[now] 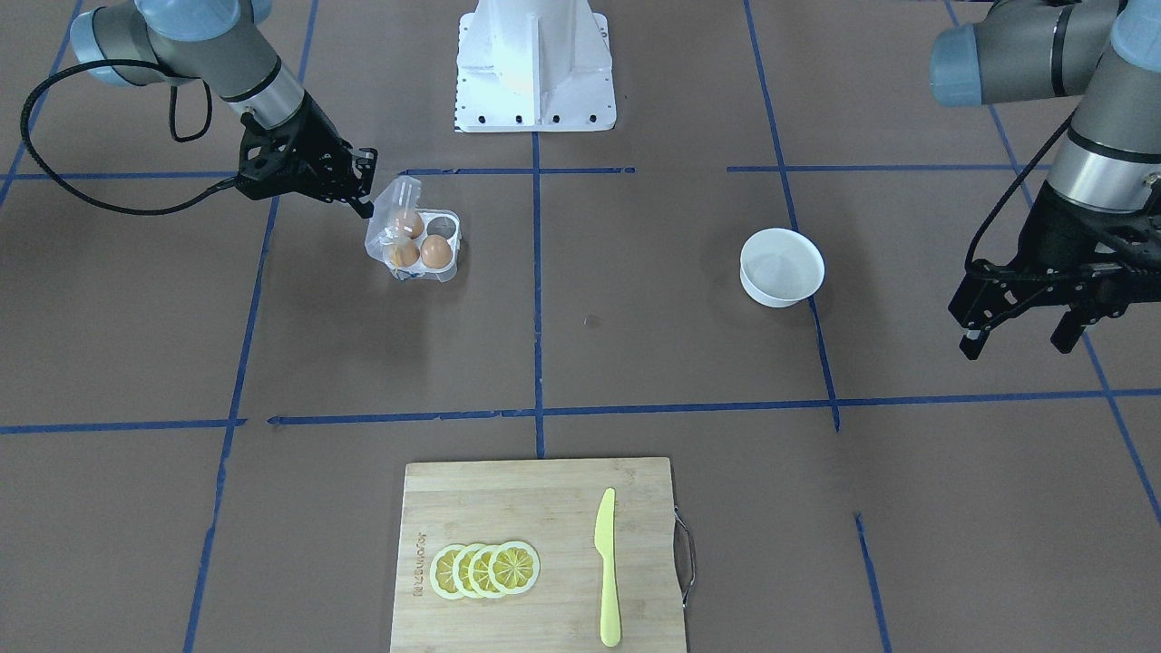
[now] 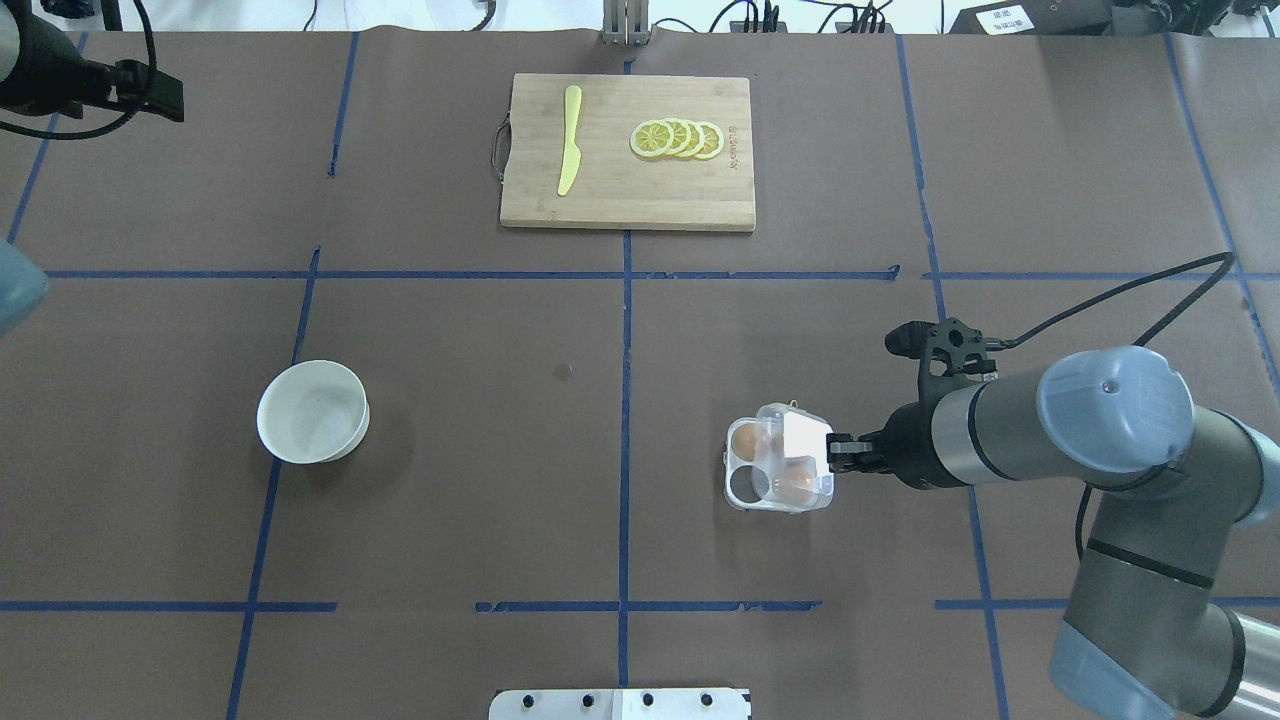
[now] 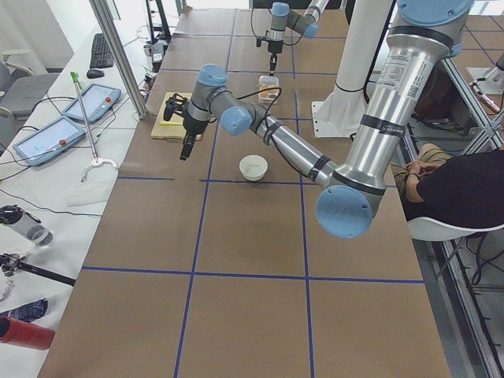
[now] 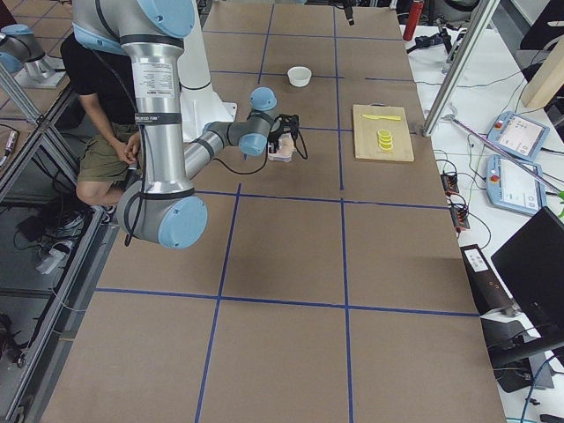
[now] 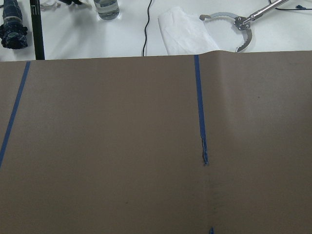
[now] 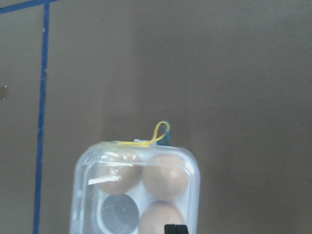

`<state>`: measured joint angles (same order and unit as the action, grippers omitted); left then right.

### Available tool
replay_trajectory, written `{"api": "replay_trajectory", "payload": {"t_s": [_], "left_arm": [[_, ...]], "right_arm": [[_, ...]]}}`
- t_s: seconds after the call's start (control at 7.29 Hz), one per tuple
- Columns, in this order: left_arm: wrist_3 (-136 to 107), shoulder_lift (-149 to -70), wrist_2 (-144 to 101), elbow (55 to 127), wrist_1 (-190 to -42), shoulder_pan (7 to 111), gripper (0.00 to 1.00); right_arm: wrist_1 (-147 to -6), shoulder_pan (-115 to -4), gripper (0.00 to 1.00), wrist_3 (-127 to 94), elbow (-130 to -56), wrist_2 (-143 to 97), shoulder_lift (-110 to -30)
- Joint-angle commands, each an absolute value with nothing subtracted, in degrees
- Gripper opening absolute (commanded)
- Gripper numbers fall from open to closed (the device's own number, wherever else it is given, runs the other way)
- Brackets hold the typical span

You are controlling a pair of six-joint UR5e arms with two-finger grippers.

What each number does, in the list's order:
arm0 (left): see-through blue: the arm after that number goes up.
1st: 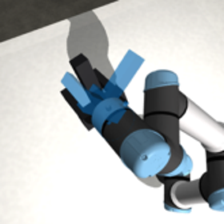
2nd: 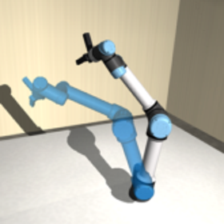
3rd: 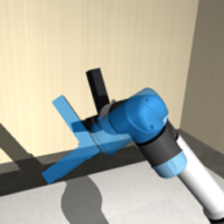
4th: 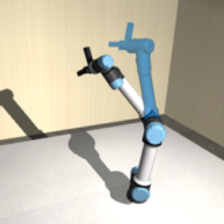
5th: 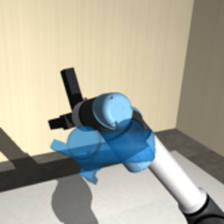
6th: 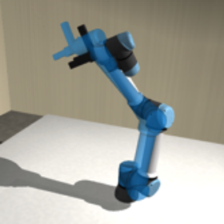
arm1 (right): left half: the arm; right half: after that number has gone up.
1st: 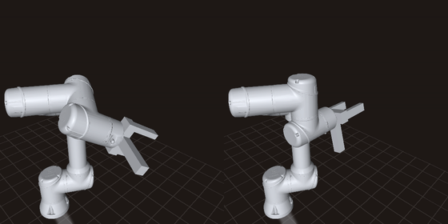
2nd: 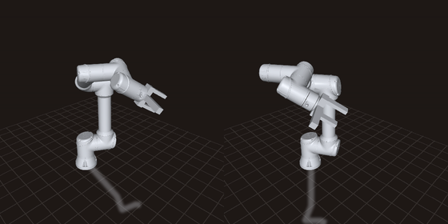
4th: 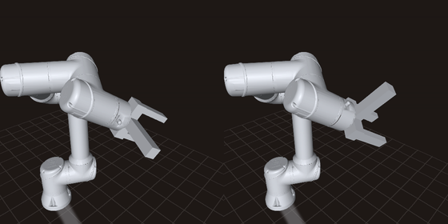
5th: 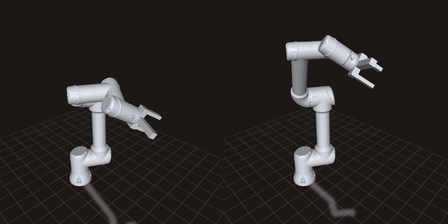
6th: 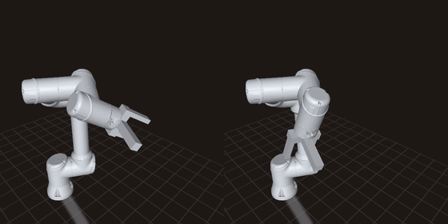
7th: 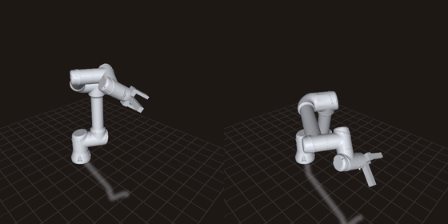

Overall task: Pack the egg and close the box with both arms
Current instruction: 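Push the open carton lid over the eggs with the right gripper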

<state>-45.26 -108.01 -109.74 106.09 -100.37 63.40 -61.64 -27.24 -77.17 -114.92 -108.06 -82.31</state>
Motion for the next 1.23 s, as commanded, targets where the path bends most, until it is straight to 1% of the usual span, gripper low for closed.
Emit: {"api": "replay_trajectory", "payload": {"t_s": [0.0,0.14,0.55,0.69,0.82,1.1], "left_arm": [[-45.1,-107.9,-109.8,106.0,-100.4,63.7,1.0],[-45.1,-107.9,-109.8,105.7,-100.4,63.7,1.0],[-43.4,-107.0,-109.9,105.5,-100.9,63.8,1.0],[-40.4,-106.7,-109.9,105.2,-100.8,64.2,1.0],[-39.2,-106.4,-109.9,104.6,-100.8,64.4,1.0],[-34.6,-103.3,-109.9,104.4,-102.3,64.7,1.0]], "right_arm": [[-66.7,-26.4,0.0,-77.3,-112.0,-108.1,-72.7],[-69.4,-26.4,0.0,-77.3,-111.7,-108.2,-69.3],[-70.1,-26.3,0.0,-77.4,-112.1,-108.5,-65.2],[-70.7,-26.5,0.1,-78.3,-112.1,-108.5,-62.6],[-70.7,-27.2,0.99,-80.4,-112.1,-108.5,-61.1],[-70.8,-31.1,1.0,-81.9,-112.8,-108.9,-59.9]]}}
